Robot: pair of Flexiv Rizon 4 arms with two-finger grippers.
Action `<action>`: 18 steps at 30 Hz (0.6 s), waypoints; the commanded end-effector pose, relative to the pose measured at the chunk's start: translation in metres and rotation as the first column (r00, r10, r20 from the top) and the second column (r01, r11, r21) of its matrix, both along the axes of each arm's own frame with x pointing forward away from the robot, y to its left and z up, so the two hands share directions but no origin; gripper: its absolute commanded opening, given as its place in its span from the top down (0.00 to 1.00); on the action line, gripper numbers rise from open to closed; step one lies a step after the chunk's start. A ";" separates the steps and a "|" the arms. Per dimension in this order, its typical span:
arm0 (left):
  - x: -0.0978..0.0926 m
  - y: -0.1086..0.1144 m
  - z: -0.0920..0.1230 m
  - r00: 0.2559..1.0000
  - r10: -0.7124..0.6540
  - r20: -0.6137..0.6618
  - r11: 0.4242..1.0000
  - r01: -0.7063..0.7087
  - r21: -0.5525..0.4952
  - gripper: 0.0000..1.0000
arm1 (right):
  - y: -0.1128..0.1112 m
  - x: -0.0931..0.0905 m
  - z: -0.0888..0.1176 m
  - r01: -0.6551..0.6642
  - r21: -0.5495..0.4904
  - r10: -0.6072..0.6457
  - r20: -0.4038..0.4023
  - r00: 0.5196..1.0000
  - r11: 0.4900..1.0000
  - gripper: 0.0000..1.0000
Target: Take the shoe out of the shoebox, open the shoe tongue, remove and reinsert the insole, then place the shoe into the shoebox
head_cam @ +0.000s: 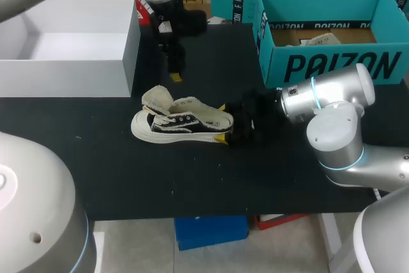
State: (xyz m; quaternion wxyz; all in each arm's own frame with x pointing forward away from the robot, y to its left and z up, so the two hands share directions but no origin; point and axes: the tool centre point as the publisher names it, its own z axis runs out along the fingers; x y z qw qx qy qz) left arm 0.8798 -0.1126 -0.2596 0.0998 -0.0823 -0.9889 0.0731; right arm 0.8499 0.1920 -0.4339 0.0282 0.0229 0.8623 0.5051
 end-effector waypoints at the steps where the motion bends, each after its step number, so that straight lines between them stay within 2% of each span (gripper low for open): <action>1: 0.007 -0.003 0.001 0.998 -0.041 -0.055 0.999 0.042 0.015 1.00 | 0.000 0.000 -0.002 0.001 -0.001 -0.001 -0.001 1.000 1.000 1.00; 11: 0.007 -0.003 0.001 0.998 -0.041 -0.055 0.999 0.042 0.015 1.00 | 0.000 0.000 -0.002 0.001 -0.001 -0.001 -0.001 1.000 1.000 1.00; 18: -0.007 0.003 -0.006 1.000 -0.016 -0.014 0.999 0.015 -0.033 1.00 | 0.000 0.000 -0.002 0.001 -0.001 -0.001 -0.001 1.000 1.000 1.00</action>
